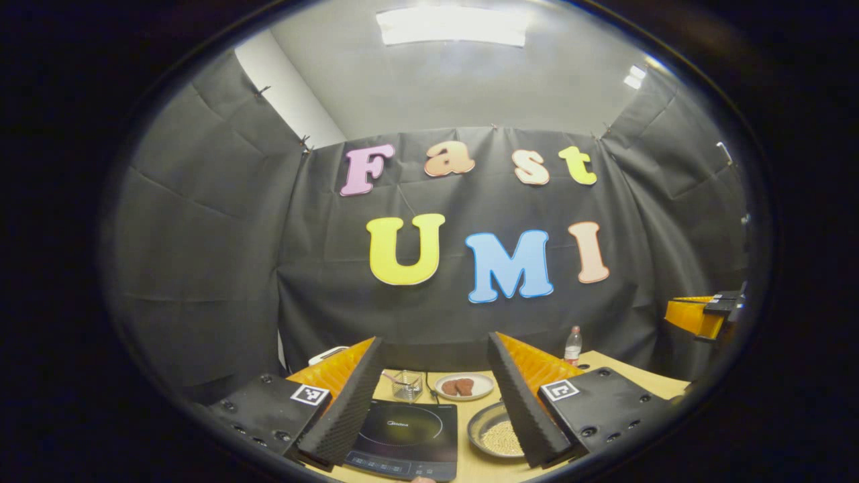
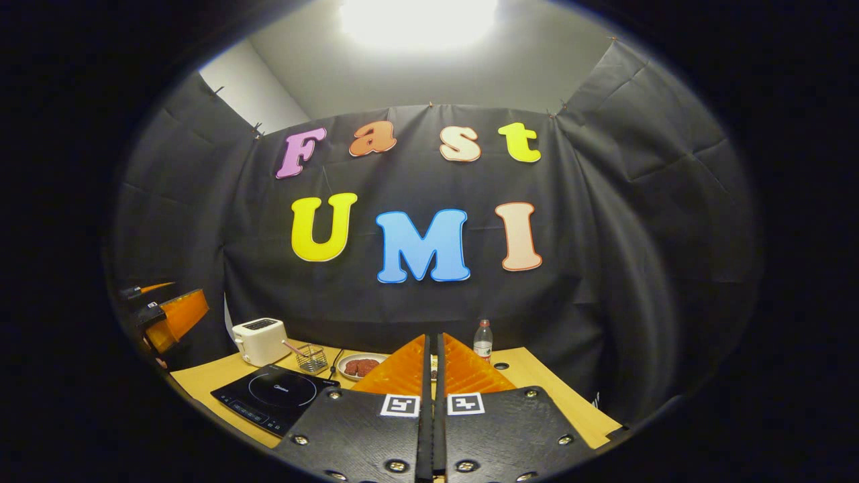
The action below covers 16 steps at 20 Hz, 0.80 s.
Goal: First push the handle of the pot to place it horizontally, then grasp the pot with both hands and set it on the induction cooktop.
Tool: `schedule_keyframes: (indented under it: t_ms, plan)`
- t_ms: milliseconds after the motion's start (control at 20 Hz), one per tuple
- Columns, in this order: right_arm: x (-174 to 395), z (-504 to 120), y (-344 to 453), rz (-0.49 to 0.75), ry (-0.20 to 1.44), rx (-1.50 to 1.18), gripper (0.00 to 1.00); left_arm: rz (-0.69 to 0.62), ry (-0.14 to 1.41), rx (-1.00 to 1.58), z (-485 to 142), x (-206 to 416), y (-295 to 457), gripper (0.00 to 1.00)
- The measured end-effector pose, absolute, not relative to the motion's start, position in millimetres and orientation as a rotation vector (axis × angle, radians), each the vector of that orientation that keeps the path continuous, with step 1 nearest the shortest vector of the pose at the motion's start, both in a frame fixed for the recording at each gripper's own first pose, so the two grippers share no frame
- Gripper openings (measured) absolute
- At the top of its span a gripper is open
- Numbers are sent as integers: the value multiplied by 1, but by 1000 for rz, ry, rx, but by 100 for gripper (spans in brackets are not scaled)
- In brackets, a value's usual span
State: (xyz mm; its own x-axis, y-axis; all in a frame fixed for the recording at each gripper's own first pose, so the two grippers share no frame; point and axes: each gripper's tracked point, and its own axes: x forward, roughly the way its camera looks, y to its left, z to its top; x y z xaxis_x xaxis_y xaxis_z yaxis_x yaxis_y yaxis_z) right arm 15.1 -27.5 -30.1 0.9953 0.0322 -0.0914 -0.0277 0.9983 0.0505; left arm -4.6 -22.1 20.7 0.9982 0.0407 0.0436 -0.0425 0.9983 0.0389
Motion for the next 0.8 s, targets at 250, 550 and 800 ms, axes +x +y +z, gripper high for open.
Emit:
schedule_keyframes:
  t_ms: [250,550,800]
  plan:
    - [19,-36,-30,95,87,54,0,66,-37,38,18,-6,-42,93]
    - [32,-50,-12,173,123,59,0,97,-29,27,15,3,-40,99]
    - [50,-66,17,227,154,54,1,102,-28,30,9,22,-28,99]
